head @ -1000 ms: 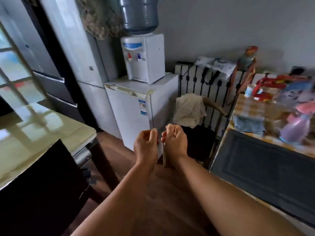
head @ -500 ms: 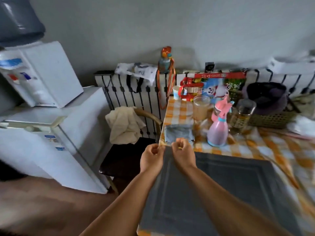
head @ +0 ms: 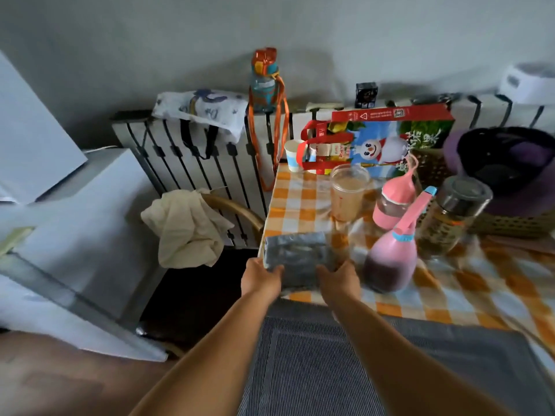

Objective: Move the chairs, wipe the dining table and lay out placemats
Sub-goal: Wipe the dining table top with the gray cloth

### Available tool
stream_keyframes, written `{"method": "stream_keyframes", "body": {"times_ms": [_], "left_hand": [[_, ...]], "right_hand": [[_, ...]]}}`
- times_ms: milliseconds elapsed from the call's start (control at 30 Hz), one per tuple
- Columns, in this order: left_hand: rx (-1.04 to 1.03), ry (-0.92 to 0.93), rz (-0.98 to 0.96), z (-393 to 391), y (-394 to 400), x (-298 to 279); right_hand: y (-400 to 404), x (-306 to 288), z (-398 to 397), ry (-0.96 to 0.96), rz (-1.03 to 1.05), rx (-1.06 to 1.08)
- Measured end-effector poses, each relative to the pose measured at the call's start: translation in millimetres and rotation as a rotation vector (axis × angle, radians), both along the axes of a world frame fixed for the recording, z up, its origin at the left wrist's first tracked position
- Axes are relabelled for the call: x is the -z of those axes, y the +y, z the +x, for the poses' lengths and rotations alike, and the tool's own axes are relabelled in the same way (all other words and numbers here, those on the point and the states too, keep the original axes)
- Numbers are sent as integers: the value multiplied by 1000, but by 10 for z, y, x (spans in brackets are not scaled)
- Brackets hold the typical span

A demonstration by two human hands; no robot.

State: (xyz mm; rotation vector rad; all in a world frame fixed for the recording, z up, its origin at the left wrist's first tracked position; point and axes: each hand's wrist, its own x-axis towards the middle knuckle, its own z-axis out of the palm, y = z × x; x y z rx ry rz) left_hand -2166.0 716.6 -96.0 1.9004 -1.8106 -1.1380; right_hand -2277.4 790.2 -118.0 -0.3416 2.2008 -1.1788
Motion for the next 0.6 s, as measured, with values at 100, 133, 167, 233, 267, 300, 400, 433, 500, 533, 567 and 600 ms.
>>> {"method": "stream_keyframes", "body": {"times_ms": [100,133,167,233,267,300,400,433,500,533,567,600], "left_hand": [[-21,-15,58,-53,-73,92],[-13,-16,78,-41,-114,128],[0,-15,84,-49,-119,137],[3,-33,48,-72,-111,131],[-3,-41,19,-60,-109,112],[-9,-14,-2,-34,-92,82],[-72,205,-8,90,5,-68],[-107,265,-22,198,37,-143],[-177,362,-52,408,104,-298],[-229,401,-67,565,145,-390],[-275,436,-74,716,181,-467],[-332,489,-81,968,222,-561]], "right_hand": [[-58,53,-47,-22,15,-3],[-99,52,-35,3,28,-22],[-103,35,-34,45,41,-32],[-103,-3,-14,124,15,-44],[-114,-35,27,147,-21,-51],[-109,-83,86,156,-62,-56],[-87,-286,310,134,-177,-76],[-94,-386,432,137,-206,-93],[-118,-570,665,166,-254,-120],[-124,-671,823,182,-276,-132],[-124,-758,972,189,-296,-137],[-115,-870,1213,189,-318,-159]]}}
